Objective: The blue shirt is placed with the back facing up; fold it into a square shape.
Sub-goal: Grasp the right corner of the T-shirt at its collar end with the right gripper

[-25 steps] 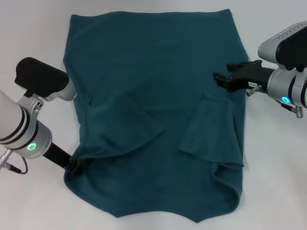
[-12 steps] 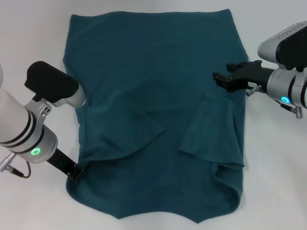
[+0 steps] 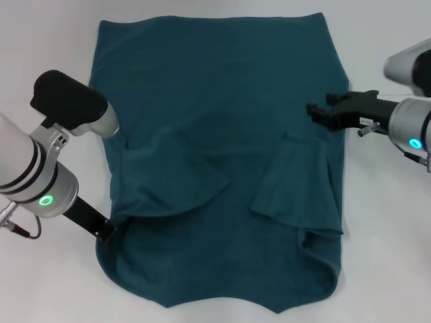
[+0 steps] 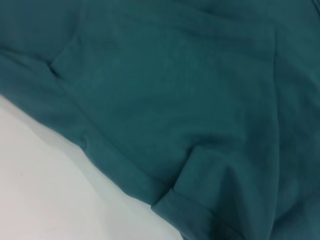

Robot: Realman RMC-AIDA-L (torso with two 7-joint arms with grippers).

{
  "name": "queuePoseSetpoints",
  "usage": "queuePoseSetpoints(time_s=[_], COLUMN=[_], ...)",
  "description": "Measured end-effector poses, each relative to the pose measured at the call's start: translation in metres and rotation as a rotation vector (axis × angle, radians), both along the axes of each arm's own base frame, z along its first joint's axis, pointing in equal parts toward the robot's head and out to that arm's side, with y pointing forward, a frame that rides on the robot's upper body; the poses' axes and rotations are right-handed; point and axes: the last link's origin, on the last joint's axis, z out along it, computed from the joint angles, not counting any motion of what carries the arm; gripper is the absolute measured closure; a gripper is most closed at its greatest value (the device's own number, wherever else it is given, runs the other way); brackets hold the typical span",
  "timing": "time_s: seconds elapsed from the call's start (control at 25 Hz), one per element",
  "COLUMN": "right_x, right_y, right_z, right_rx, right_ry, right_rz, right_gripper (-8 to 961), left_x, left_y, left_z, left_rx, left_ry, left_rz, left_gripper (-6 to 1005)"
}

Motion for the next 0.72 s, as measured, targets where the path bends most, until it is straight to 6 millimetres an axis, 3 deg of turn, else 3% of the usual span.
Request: queuePoseSetpoints(time_s=[0.32, 0.72], right_x=[-0.031, -0.035], right_y=[-0.021, -0.058], right_z=[0.037, 0.033], right_rx=[-0.081, -0.315], right_ry=[0.098, 0.052], right_rz=[-0.110, -0.358], right_gripper=[469, 475], left_x=[-0.004, -0.010], left_y=[0.000, -0.002], left_z=[0.001, -0.002], left_rx=[0.005, 0.012], left_ry=[-0.005, -0.011], left_rz=[-0.006, -0.017], left_gripper=[950, 950])
